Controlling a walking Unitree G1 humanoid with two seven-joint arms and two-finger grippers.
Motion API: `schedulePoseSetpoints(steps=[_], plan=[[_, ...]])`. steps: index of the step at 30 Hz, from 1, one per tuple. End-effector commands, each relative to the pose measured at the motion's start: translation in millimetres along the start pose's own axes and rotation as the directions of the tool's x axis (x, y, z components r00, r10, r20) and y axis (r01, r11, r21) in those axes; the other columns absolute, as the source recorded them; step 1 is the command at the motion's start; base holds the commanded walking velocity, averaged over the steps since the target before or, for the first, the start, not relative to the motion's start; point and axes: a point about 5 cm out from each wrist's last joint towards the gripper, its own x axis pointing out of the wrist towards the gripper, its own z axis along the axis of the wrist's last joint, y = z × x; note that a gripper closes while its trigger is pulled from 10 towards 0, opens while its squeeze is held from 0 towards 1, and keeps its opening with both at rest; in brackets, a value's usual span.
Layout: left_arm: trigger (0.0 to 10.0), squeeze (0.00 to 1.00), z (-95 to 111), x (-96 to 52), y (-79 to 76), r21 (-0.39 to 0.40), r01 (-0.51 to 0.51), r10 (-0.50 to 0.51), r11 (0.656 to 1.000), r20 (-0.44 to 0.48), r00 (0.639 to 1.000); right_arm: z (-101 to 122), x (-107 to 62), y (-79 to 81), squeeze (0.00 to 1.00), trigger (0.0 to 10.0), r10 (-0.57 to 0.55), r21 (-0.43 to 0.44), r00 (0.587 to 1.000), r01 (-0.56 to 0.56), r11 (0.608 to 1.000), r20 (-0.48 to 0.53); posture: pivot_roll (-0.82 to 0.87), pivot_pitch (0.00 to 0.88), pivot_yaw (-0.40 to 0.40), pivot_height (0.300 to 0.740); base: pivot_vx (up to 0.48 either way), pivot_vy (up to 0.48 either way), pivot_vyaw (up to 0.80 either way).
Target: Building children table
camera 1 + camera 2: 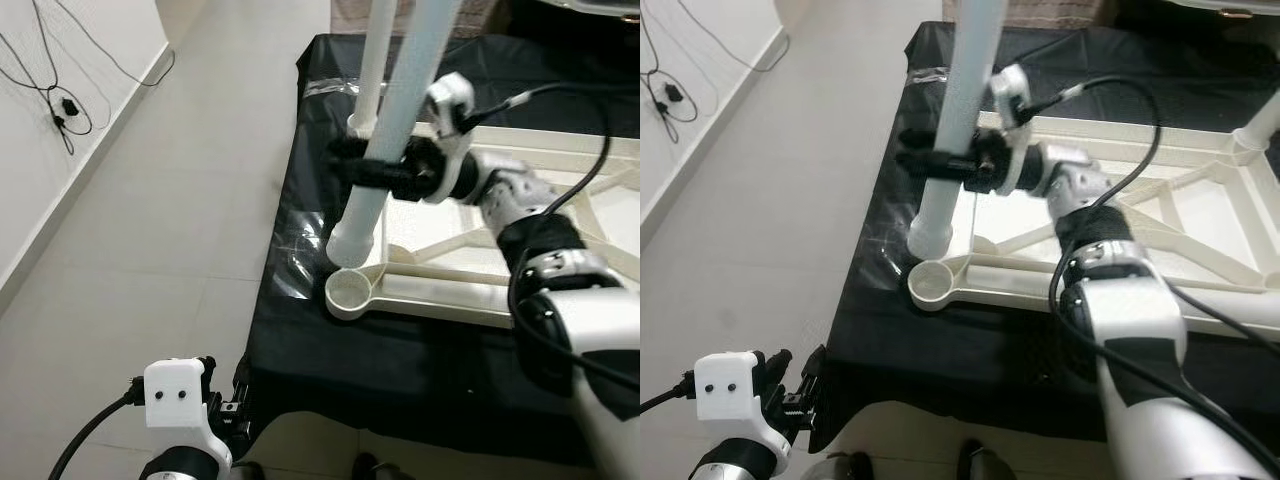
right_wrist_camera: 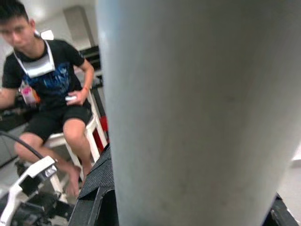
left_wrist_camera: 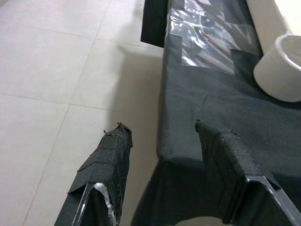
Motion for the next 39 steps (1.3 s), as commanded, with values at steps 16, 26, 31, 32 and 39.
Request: schedulePoseSetpoints(steps=[16, 26, 31, 32, 39], plan=[[10.0, 0.00, 0.0, -7.1, 2.7, 0.020, -0.011, 0.012, 1.000, -0.020, 1.000, -39.5, 16.2, 15.8, 0.00, 10.0, 0.145, 0.083, 0.987, -0.139, 0.987, -0.075, 0.11, 0.298, -0.029, 0.740, 0.000, 0.000, 0.00], [10.0, 0.00, 0.8, -8.8, 2.2, 0.022, -0.014, 0.015, 1.000, -0.019, 1.000, -48.6, 17.5, 16.8, 0.00, 10.0, 0.154, 0.047, 0.974, -0.148, 0.988, -0.166, 0.11, 0.302, -0.032, 0.740, 0.000, 0.000, 0.00], [10.0, 0.00, 0.9, -8.9, 2.7, 0.022, -0.016, 0.016, 1.000, -0.020, 1.000, -50.1, 15.6, 14.3, 0.00, 10.0, 0.134, 0.019, 0.970, -0.133, 0.991, -0.200, 0.11, 0.304, -0.032, 0.740, 0.000, 0.000, 0.00], [10.0, 0.00, 0.9, -9.0, 2.8, 0.023, -0.016, 0.016, 1.000, -0.020, 1.000, -51.5, 14.5, 13.3, 0.00, 10.0, 0.126, 0.012, 0.968, -0.126, 0.992, -0.218, 0.11, 0.304, -0.032, 0.740, 0.000, 0.000, 0.00], [10.0, 0.00, 1.6, -9.7, 2.8, 0.025, -0.020, 0.021, 0.999, -0.020, 1.000, -64.5, 9.4, 13.5, 0.00, 10.0, 0.111, -0.050, 0.932, -0.136, 0.989, -0.346, 0.11, 0.303, -0.035, 0.740, 0.000, 0.000, 0.00]])
